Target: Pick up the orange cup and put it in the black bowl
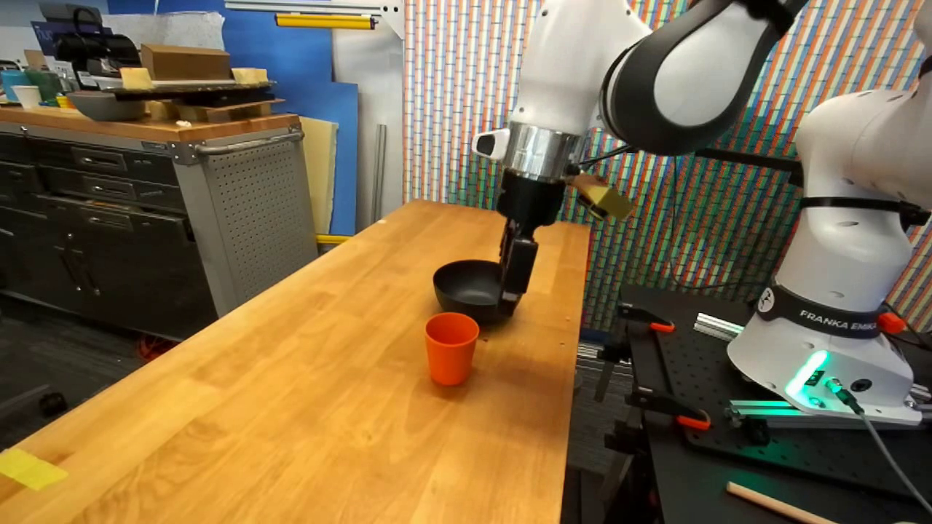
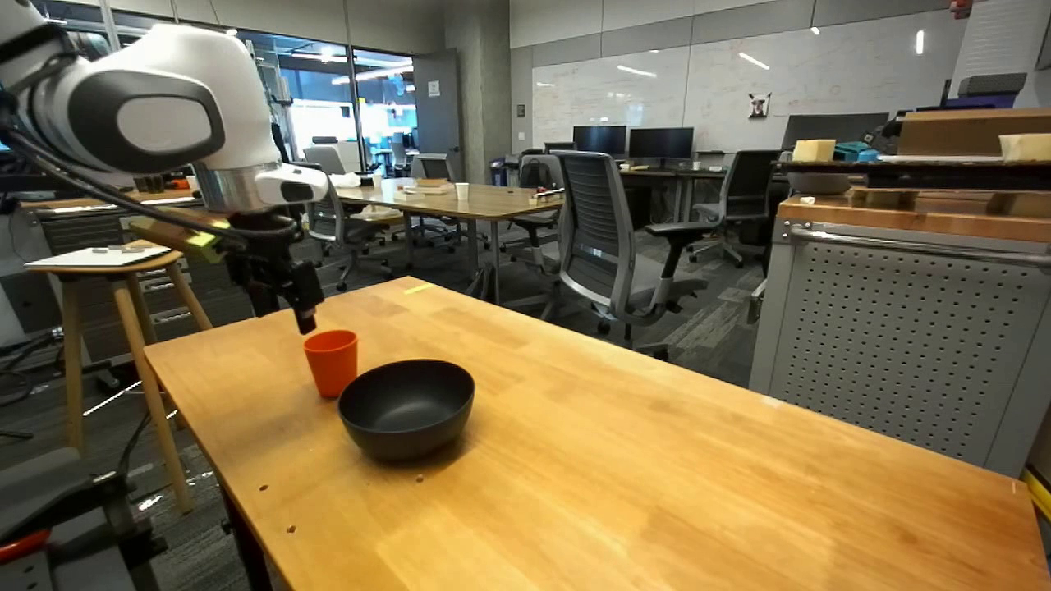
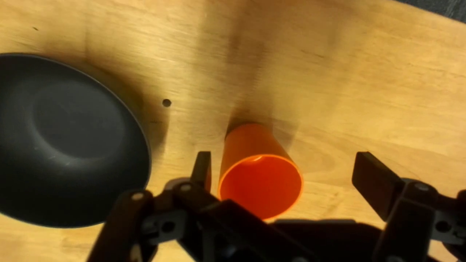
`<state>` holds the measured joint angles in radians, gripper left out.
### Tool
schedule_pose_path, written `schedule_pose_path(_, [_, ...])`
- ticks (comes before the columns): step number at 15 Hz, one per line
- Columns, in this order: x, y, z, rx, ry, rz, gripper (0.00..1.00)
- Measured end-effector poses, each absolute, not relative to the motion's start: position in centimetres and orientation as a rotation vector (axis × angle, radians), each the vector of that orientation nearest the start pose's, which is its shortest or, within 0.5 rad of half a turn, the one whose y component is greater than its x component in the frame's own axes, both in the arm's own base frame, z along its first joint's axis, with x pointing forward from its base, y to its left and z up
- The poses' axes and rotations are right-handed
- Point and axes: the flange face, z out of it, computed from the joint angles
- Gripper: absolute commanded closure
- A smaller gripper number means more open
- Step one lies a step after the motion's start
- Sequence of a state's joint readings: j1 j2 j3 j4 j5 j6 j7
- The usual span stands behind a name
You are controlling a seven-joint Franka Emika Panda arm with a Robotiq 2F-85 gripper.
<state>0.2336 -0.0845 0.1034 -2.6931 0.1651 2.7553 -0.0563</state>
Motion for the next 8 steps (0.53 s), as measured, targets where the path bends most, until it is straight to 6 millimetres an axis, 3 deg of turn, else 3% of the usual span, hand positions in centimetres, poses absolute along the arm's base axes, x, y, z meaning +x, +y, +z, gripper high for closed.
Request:
schedule_pose_path(4, [44.2,14.9,22.6,-3.038,-0.374,-0.227,0.0])
schedule_pose_path(7, [47.7,15.7,20.9,-3.05,-0.37,-0.239,0.0])
schedule_pose_path(8, [48.7,15.8,20.7,-3.05,-0.364,-0.249,0.25])
